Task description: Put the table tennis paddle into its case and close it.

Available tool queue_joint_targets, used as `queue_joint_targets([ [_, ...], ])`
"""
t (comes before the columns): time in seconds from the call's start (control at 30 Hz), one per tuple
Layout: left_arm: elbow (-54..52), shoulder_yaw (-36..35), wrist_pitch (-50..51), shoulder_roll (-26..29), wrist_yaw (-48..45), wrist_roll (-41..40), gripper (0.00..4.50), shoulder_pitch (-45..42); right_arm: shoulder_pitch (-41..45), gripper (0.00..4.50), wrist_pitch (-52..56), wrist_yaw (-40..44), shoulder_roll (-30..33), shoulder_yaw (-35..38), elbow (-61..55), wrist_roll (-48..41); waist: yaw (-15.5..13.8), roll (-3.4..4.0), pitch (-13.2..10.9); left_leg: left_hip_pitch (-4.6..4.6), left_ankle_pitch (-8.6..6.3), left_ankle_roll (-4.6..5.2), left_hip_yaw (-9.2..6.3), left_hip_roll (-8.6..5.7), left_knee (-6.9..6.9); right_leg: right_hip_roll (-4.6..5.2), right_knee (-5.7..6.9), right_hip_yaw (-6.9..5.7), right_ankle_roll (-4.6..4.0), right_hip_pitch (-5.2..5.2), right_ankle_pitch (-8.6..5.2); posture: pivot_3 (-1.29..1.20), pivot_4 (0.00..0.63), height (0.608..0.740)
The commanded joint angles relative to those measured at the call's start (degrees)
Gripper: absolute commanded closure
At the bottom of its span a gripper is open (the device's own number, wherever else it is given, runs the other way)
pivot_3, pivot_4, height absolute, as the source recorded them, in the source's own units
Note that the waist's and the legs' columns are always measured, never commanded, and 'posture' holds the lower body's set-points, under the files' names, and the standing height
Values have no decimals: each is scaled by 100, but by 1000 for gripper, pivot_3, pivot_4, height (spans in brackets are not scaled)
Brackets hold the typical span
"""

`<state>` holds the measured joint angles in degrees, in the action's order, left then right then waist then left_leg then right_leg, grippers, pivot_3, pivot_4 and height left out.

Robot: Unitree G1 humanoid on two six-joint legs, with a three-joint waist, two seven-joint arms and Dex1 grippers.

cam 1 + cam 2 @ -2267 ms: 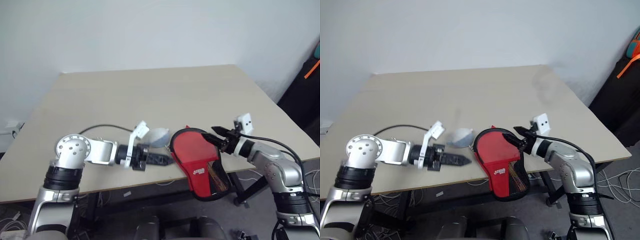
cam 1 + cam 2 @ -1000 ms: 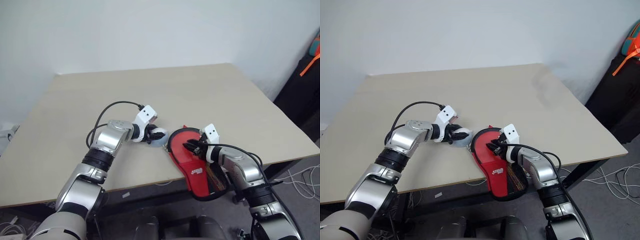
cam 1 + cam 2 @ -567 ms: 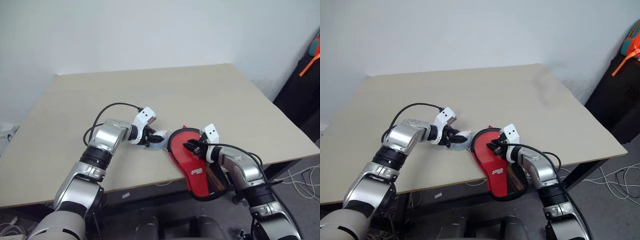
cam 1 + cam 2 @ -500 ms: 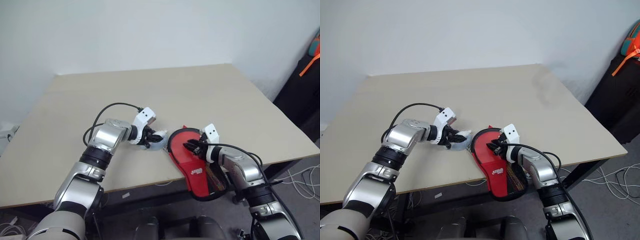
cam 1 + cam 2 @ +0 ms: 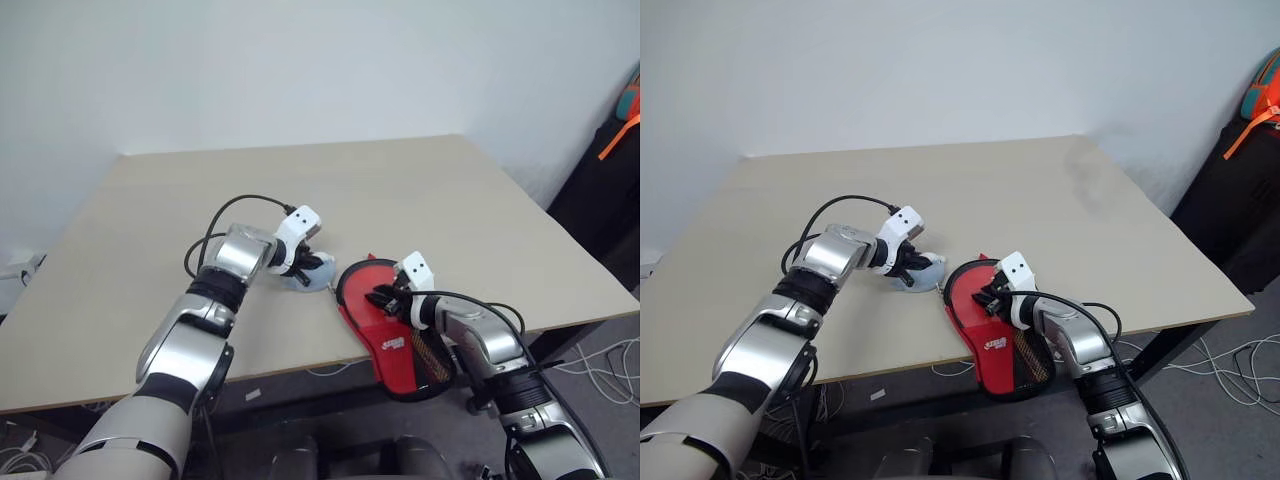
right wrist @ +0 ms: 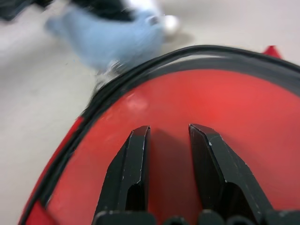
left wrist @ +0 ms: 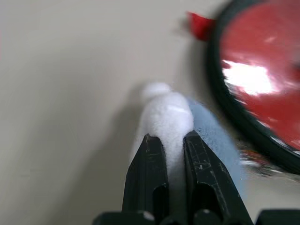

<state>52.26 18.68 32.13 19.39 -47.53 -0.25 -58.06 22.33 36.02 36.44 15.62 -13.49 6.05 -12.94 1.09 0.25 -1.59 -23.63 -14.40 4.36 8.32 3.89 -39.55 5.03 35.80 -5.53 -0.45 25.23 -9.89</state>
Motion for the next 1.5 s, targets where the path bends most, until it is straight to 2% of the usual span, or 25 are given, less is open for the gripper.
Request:
queue_joint_targets([
  [0.03, 898, -253, -625, -175, 677, 261, 4495, -557, -123, 3109, 341, 41, 65, -404, 196, 259, -1, -1, 0, 0, 0, 0, -2, 1, 0, 0, 1, -1, 0, 0, 0, 0, 0, 724],
  [0.27, 1862, -487, -1408, -673, 1322, 437, 4495, -1115, -204, 3109, 436, 13, 42, -530, 145, 433, -14, -10, 6, -1, 0, 1, -10, 0, -1, 3, 1, -6, 0, -3, 0, 0, 0, 724],
  [0.7, 2430, -1480, -2161, -1270, 3047, 345, 4495, -1806, -486, 3109, 627, -10, 40, -473, -242, 448, -86, -20, 2, -19, -5, 8, -20, -2, 0, 13, -1, -10, 4, 13, -1, 0, 0, 724],
  [1.03, 2462, -1739, -2804, -2119, 3132, 423, 4495, -1958, -593, 3109, 732, -73, 19, -538, -338, 488, -88, -24, -1, -22, -6, 10, -19, -6, 0, 13, -5, -10, 3, 15, -1, 0, 0, 724],
  [1.27, 2489, -1635, -3030, -2622, 3309, 639, 4495, -1917, -700, 3109, 783, -162, 26, -550, -497, 487, -90, -25, -1, -22, -7, 12, -21, -6, 0, 15, -7, -13, 5, 13, -2, 0, 0, 724],
  [1.5, 2451, -1417, -3229, -2911, 2593, 876, 4495, -1622, -715, 3109, 666, -219, 68, -507, -512, 531, -89, -24, -2, -23, -9, 15, -24, -4, 0, 23, -9, -18, 7, 13, -4, 0, 0, 724],
])
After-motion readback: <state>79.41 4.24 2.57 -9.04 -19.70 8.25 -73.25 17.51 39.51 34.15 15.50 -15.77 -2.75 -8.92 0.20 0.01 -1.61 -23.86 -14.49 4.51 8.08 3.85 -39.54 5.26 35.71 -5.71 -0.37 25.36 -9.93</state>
